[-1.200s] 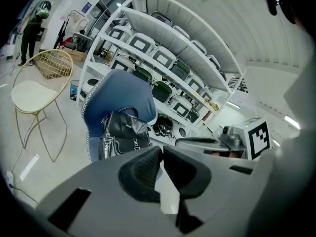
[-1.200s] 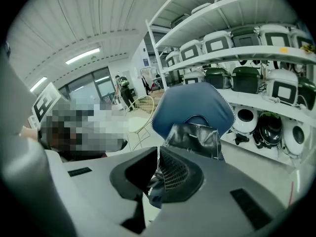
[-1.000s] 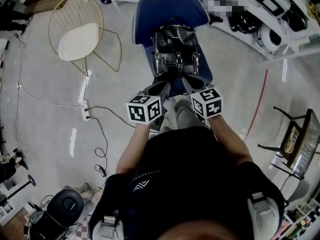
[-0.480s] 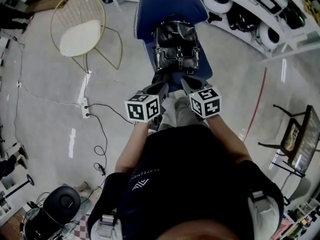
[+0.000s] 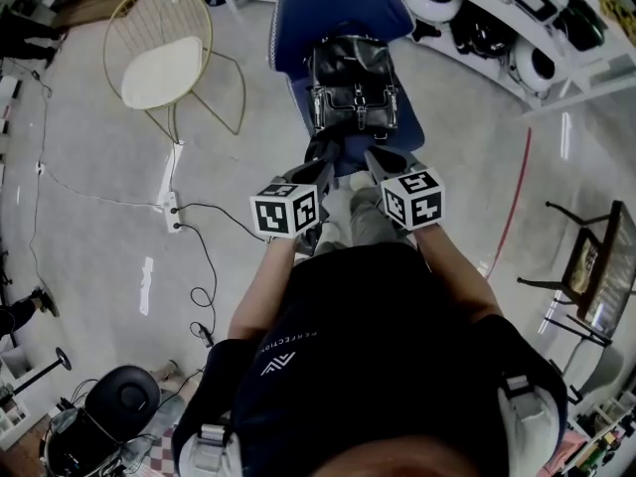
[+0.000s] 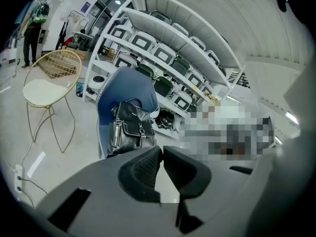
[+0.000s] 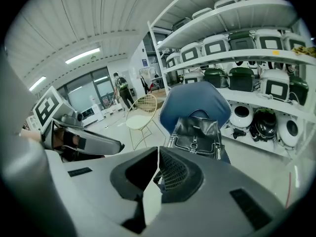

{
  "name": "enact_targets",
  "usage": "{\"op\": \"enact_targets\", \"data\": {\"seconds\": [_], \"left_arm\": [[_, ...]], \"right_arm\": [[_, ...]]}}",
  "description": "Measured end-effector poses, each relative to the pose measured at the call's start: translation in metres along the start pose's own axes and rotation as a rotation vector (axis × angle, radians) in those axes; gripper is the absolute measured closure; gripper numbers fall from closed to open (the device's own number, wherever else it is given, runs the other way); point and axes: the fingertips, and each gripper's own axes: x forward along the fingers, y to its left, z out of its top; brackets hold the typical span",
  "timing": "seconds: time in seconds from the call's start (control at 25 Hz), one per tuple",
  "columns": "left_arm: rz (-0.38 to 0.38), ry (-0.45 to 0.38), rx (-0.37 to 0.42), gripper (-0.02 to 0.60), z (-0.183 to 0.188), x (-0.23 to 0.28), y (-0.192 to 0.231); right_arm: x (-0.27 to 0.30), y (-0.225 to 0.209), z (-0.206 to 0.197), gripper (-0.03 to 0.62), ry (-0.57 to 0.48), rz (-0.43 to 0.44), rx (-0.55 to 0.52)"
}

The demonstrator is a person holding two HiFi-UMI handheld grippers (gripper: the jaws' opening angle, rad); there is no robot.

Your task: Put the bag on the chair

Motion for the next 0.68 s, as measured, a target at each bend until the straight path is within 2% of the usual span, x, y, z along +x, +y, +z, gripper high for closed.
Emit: {"op": "enact_targets", "data": {"seconds": [0.4, 0.68], "left_arm": [[0.011, 0.005, -0.015, 0.554, -0.006, -0.003, 0.004], [0.02, -0.01, -0.01, 0.554, 0.008, 0.004, 0.012]], "right_arm": [[0.003, 0.009, -0.004, 0.554, 0.012, 0.02, -0.002], [0.011, 0.0, 0.015, 0.554, -0.012, 0.021, -0.005]]}}
